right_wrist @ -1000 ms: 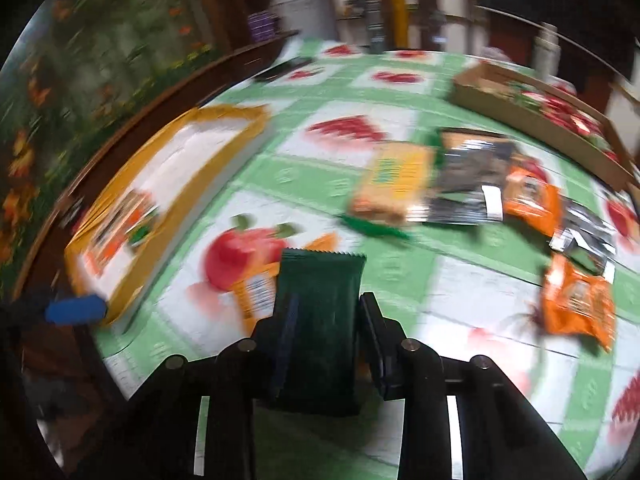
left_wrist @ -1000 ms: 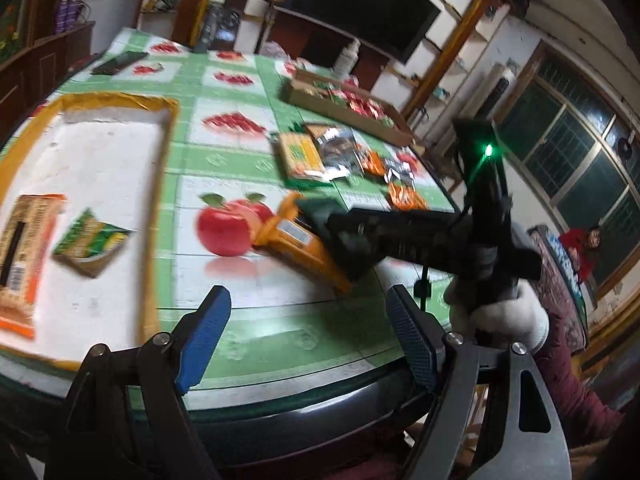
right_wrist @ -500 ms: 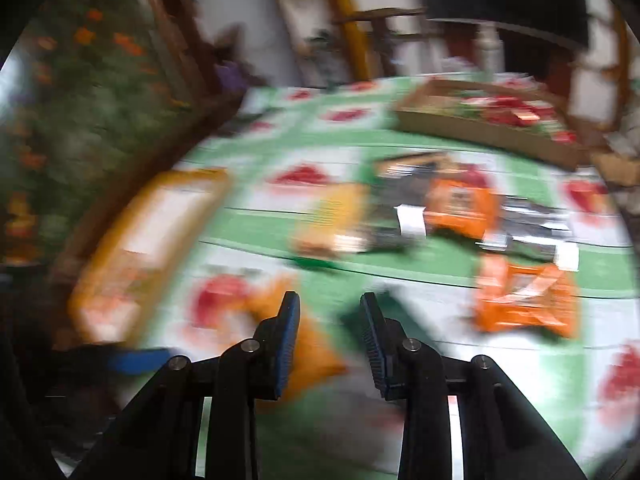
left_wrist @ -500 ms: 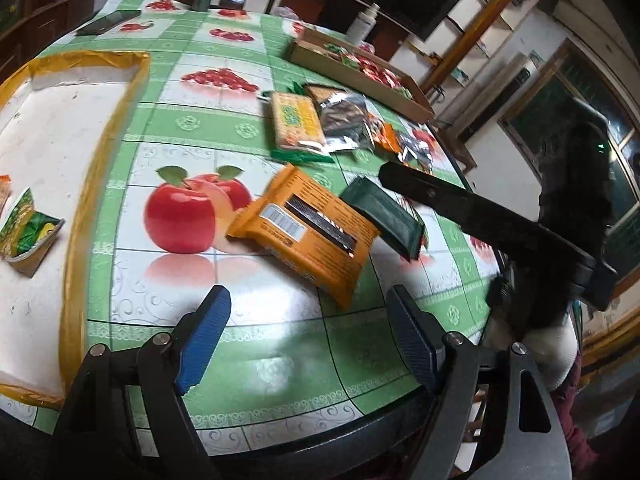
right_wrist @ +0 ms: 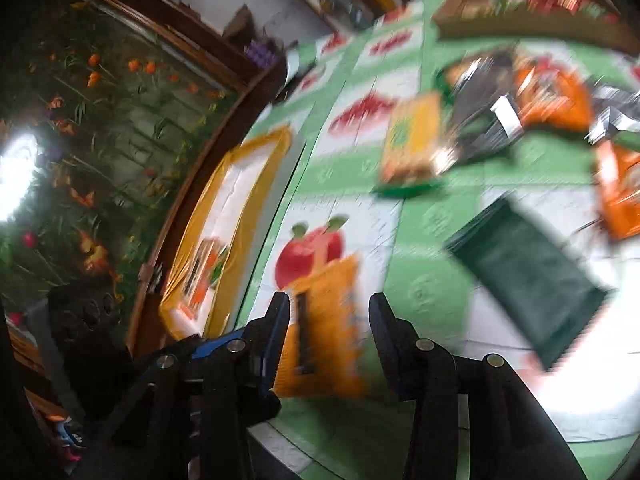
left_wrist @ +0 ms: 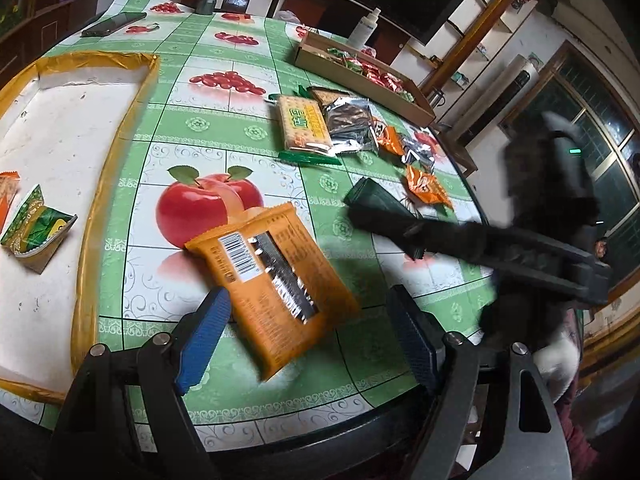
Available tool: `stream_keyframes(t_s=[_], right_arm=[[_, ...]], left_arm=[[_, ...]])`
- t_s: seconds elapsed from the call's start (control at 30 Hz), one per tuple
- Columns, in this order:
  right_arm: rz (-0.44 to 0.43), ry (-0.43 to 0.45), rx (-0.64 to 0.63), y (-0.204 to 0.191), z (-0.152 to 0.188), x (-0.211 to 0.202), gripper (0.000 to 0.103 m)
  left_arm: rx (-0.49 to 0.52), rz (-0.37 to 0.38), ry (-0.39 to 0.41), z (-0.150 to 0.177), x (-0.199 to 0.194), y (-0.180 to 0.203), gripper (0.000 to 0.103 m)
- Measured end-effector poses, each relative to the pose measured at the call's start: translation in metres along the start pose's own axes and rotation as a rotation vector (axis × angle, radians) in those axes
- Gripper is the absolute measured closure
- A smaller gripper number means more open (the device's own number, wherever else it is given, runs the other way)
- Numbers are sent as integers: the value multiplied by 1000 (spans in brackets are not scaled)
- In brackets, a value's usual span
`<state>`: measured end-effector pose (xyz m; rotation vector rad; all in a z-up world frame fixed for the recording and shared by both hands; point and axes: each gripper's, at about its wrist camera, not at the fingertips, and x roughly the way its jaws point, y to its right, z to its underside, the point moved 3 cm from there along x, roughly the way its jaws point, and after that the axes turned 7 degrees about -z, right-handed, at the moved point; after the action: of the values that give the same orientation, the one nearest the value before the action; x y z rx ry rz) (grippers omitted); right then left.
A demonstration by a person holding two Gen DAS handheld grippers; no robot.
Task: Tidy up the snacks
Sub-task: 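Grasp the orange biscuit pack with the left tool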
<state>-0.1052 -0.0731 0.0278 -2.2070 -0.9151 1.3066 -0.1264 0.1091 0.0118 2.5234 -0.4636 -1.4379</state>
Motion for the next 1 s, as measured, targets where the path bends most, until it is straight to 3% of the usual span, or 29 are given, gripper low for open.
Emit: stream_keyframes(t_s=[0.07, 0.13, 0.23, 0.37, 0.5, 0.63, 0.67, 0.7, 0.73, 0.83, 0.9, 0.97, 1.0], right_arm=[[108, 71, -69, 3, -6, -18, 51], [211, 109, -113, 9, -10, -31, 34], [310, 138, -157, 21, -16, -43, 31], [352, 106, -169, 38, -21, -44, 27], [362, 42, -191, 44, -17, -30, 25], [367, -27, -218, 43, -13, -13, 24], [372, -38, -223, 43, -12, -10, 24], [382, -59, -235, 42, -11, -6, 24], [393, -67, -244, 40, -11, -3, 24], [446, -111, -285, 36, -7, 7, 23], [495, -133, -326, 32, -4, 12, 30], [481, -128, -334, 26, -2, 11, 57], [482, -132, -332, 23, -1, 11, 57]], left_arm=[[4, -23, -2, -1, 3, -1, 23], [12, -59, -7, -2, 7, -1, 23], [31, -109, -35, -4, 19, 1, 23], [114, -193, -62, -9, 36, 14, 17], [335, -316, -117, -5, 62, 39, 0], [337, -269, -74, -7, 57, 40, 0], [324, -259, -63, -7, 55, 37, 1], [315, -254, -46, -8, 52, 34, 13], [315, -258, -17, -9, 47, 31, 32], [285, -247, -3, -10, 39, 20, 34], [273, -247, 4, -8, 35, 17, 34], [241, -212, 5, -9, 33, 11, 34], [223, -186, 11, -10, 29, 8, 34]])
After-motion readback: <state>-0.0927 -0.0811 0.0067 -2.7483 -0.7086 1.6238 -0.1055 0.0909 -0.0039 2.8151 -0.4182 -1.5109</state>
